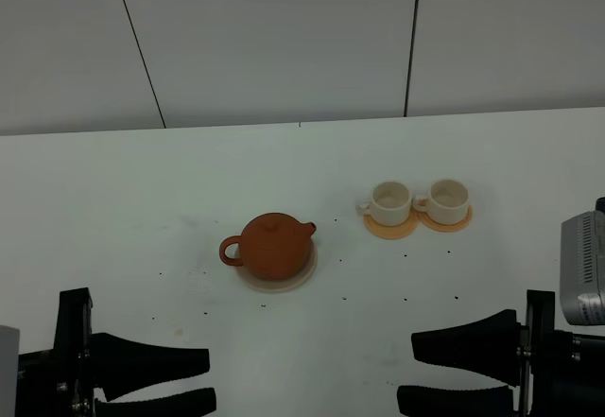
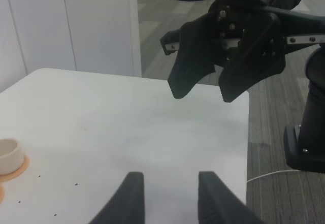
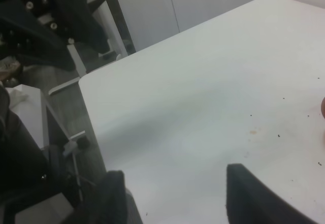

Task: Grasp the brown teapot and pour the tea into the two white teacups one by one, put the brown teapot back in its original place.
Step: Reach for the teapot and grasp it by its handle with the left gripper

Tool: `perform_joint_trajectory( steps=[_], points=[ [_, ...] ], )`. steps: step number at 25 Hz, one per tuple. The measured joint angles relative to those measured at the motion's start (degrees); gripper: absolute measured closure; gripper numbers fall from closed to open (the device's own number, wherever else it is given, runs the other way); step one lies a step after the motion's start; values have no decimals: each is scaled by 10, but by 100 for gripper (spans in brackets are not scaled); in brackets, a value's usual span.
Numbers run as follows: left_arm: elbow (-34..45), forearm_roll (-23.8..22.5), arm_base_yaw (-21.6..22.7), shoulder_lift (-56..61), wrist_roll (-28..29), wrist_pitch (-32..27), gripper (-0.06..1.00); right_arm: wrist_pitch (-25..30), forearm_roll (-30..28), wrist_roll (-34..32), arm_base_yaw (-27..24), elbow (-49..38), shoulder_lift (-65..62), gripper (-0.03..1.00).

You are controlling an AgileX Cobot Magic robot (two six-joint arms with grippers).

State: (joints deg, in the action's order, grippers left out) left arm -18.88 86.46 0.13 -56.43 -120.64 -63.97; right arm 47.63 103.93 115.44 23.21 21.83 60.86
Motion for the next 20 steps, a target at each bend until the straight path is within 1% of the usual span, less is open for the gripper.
perform_joint_trajectory(
  steps=[20],
  points=[
    [0, -1, 0, 0, 0, 11, 62, 0, 0, 0, 0, 0, 0, 54]
  ],
)
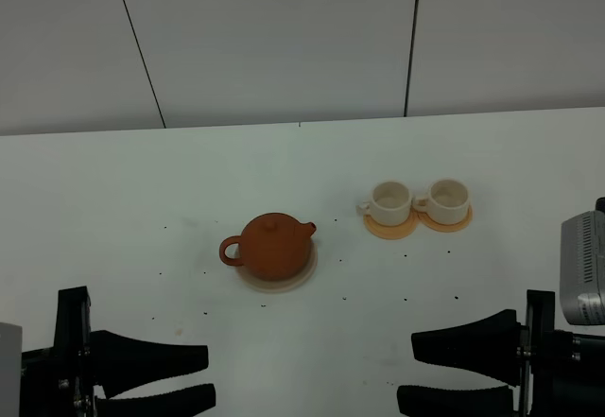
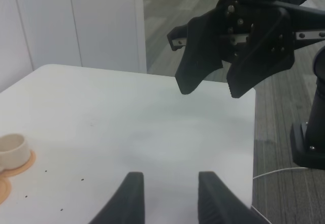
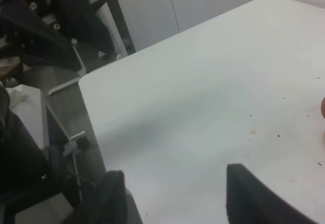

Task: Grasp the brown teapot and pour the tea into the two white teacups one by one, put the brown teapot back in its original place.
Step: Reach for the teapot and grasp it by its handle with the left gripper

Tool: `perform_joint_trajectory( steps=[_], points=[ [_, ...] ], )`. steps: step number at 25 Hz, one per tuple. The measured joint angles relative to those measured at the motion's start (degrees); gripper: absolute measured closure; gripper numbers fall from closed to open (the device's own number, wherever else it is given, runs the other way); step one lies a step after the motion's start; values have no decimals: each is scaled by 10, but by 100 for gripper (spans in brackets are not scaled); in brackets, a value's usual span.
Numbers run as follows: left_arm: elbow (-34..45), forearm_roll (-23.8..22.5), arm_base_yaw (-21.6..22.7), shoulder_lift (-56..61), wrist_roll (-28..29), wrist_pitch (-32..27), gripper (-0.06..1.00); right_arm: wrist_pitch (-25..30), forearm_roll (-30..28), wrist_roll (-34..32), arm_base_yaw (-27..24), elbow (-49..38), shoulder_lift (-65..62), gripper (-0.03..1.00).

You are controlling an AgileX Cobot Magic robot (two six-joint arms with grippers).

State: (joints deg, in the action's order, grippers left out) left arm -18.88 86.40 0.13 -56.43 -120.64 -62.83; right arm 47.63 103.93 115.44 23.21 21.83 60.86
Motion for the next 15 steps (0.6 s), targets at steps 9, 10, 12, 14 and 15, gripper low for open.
perform_joint_trajectory(
  steps=[9, 10, 12, 14, 15],
  points=[
    [0, 1, 0, 0, 0, 6, 62, -7, 0, -51, 0, 0, -66, 56],
    [0, 2, 0, 0, 0, 6, 62, -18, 0, -56, 0, 0, -89, 57],
    [0, 10, 0, 0, 0, 5, 62, -56, 0, -72, 0, 0, -135, 58],
    [0, 19, 0, 0, 1, 5, 62, -122, 1, -98, 0, 0, -192, 59],
    [0, 25, 0, 0, 2, 5, 62, -162, 1, -116, 0, 0, -222, 60]
  ],
)
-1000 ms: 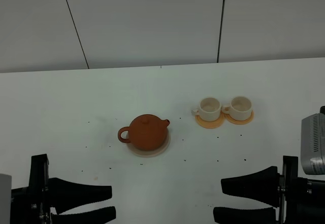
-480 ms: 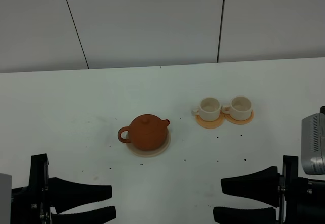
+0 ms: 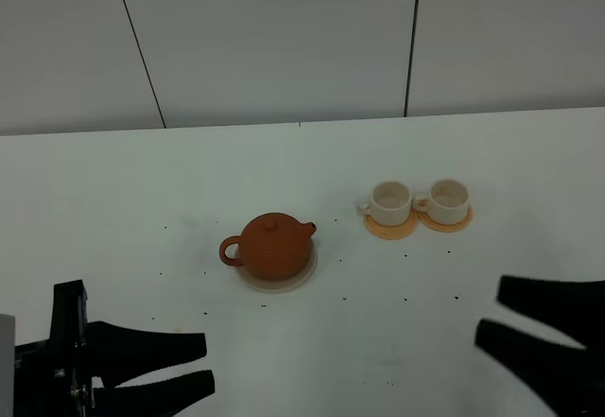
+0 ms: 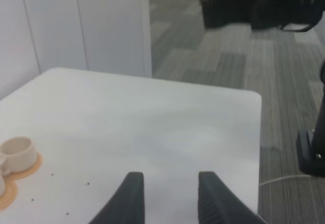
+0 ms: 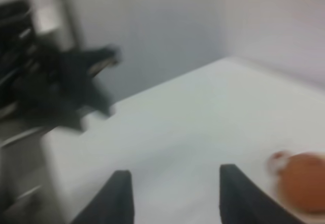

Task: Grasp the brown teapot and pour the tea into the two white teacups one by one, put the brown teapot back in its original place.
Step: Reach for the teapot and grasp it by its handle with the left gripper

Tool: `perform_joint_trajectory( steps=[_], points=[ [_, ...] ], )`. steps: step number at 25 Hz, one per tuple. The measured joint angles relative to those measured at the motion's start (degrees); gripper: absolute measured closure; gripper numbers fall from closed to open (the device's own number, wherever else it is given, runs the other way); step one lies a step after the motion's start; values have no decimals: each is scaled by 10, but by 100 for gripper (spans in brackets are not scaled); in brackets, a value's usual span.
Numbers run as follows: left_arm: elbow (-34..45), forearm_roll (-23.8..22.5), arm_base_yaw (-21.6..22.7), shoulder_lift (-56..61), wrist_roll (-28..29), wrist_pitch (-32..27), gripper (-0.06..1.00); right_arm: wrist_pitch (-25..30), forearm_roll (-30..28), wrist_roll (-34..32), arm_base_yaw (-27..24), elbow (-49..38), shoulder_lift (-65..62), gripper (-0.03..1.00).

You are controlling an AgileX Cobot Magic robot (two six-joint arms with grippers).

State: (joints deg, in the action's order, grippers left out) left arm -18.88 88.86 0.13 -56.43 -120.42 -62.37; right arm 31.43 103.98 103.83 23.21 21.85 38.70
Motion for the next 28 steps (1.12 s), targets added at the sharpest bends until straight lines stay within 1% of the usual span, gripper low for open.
perform_joint_trajectory(
  steps=[1, 3, 5, 6, 7, 10, 13, 16, 17, 18, 20, 21, 23, 25, 26, 27, 28],
  points=[
    [0, 3, 0, 0, 1, 0, 62, -36, 1, -21, 0, 0, -25, 61],
    [0, 6, 0, 0, 1, 0, 62, -126, 1, -60, 0, 0, -82, 61],
    [0, 9, 0, 0, 2, -1, 62, -198, 1, -96, 0, 0, -127, 62],
    [0, 15, 0, 0, 2, -1, 62, -225, 1, -106, 0, 0, -148, 62],
    [0, 22, 0, 0, 2, -2, 62, -241, 0, -114, 0, 0, -166, 62],
    [0, 34, 0, 0, 2, -3, 62, -249, -2, -125, 0, 0, -194, 64],
    [0, 34, 0, 0, 9, -5, 62, -249, -14, -138, 0, 0, -199, 66],
    [0, 34, 0, 0, 20, -10, 62, -244, -54, -167, 0, 0, -199, 67],
    [0, 34, 0, 0, 22, -13, 62, -234, -79, -183, 0, 0, -199, 67],
    [0, 35, 0, 0, 22, -16, 62, -219, -111, -213, 0, 0, -199, 67],
    [0, 35, 0, 0, 23, -20, 62, -193, -195, -302, 0, 0, -199, 67],
    [0, 35, 0, 0, 23, -20, 62, -182, -255, -350, 0, 0, -199, 67],
    [0, 35, 0, 0, 23, -20, 62, -171, -397, -484, 0, 4, -199, 68],
    [-1, 35, 0, 0, 24, -20, 62, -163, -565, -635, 0, 25, -199, 69],
    [-4, 35, 0, 0, 24, -20, 62, -156, -636, -700, 0, 41, -199, 70],
    [-7, 35, 0, 0, 24, -20, 62, -139, -707, -777, 0, 66, -199, 72],
    [-10, 35, 0, 0, 24, -20, 62, -110, -791, -840, 0, 95, -200, 72]
  ],
)
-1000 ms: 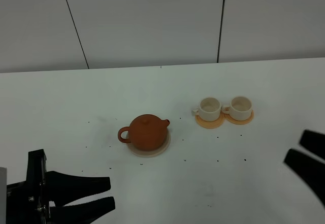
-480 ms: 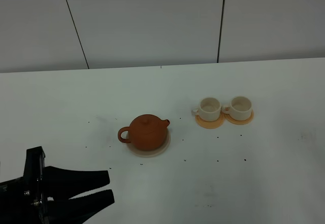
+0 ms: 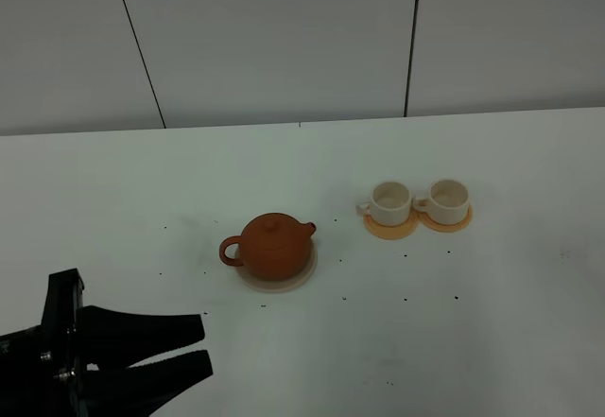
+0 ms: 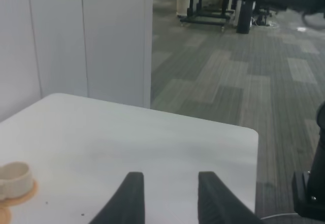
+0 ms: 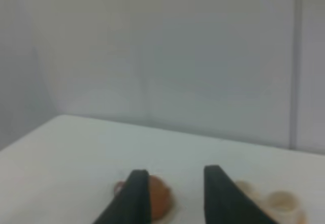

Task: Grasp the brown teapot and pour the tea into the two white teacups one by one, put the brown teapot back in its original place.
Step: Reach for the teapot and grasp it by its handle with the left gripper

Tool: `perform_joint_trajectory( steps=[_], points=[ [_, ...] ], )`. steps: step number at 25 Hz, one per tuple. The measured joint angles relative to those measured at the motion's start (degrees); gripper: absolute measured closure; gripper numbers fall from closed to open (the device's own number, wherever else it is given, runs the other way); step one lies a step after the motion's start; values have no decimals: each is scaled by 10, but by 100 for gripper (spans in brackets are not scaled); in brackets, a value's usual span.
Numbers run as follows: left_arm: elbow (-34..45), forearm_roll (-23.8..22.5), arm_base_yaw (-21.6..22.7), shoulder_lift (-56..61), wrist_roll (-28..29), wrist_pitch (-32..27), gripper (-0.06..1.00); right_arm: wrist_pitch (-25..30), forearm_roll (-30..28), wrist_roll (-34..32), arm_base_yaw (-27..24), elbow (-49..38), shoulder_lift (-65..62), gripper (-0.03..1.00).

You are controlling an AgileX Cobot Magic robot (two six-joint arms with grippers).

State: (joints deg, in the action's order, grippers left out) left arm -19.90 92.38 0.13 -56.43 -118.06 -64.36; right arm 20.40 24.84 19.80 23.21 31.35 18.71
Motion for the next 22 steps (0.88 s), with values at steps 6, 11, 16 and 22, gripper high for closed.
perform_joint_trajectory(
  steps=[6, 11, 16, 22],
  points=[
    [-5, 3, -1, 0, 9, 0, 62, 251, -294, -283, 0, 106, -1, 74],
    [-5, 3, -1, 2, 35, 1, 62, 293, -257, -284, 0, 81, -35, 74],
    [-5, 0, -1, 28, 45, 2, 62, 299, -254, -283, 0, 30, -129, 75],
    [-5, 0, -1, 74, 47, 27, 62, 354, -258, -283, 0, -11, -190, 75]
  ],
)
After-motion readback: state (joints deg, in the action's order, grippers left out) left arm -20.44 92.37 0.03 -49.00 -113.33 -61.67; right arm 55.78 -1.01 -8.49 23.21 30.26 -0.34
